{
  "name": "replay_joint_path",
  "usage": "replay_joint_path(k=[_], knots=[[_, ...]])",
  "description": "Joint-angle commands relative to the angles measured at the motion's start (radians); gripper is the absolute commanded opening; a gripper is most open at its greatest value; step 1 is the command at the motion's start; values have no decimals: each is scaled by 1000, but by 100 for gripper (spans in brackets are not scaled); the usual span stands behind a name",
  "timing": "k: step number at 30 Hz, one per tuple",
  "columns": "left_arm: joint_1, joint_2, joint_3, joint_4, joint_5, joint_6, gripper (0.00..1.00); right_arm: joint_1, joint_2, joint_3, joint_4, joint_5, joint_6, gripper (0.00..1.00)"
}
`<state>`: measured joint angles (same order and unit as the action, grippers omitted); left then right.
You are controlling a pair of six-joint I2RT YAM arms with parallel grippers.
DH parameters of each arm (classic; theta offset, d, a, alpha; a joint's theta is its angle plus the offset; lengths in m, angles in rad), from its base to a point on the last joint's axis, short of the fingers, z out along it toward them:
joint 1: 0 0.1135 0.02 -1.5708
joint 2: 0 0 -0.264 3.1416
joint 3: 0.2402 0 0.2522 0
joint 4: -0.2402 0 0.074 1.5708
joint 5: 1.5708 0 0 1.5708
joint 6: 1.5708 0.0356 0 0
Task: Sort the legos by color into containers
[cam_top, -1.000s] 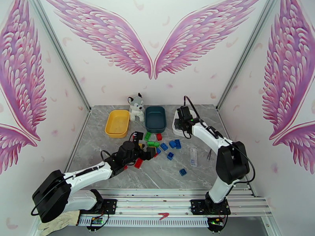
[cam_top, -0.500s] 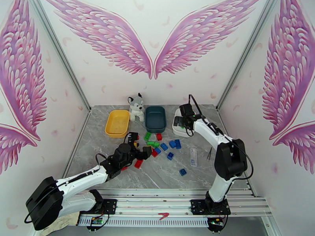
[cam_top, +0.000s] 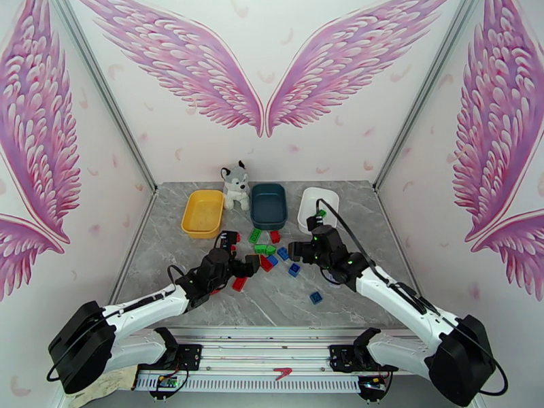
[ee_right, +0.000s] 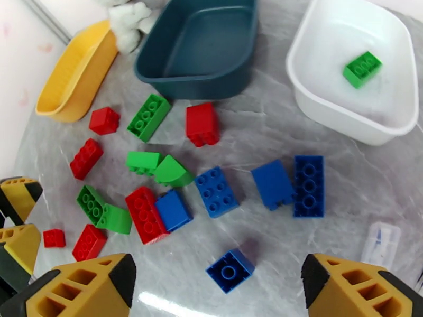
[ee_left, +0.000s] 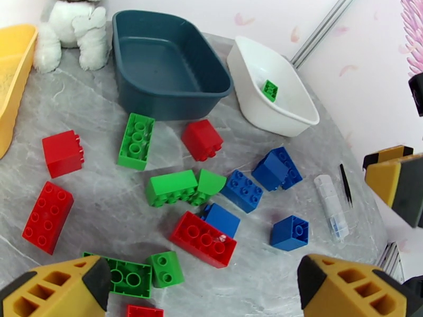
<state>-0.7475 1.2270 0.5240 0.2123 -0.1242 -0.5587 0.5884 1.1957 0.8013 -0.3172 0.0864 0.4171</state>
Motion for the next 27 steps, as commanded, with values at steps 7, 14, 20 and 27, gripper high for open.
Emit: replay_joint_path(k=[7, 14, 20, 27], knots=[[84, 94, 56, 8, 129, 109, 99, 67, 126, -92, 307, 90, -78, 94], [125, 151, 117, -92, 160, 73, 95, 122, 322, 24, 244, 46, -66, 88], [129, 117, 82, -79, 247, -39, 93, 225, 332, 157, 18, 85, -28, 87], [257, -154, -27, -131, 125, -7, 96, 207, 297, 161, 13, -5, -15, 82]])
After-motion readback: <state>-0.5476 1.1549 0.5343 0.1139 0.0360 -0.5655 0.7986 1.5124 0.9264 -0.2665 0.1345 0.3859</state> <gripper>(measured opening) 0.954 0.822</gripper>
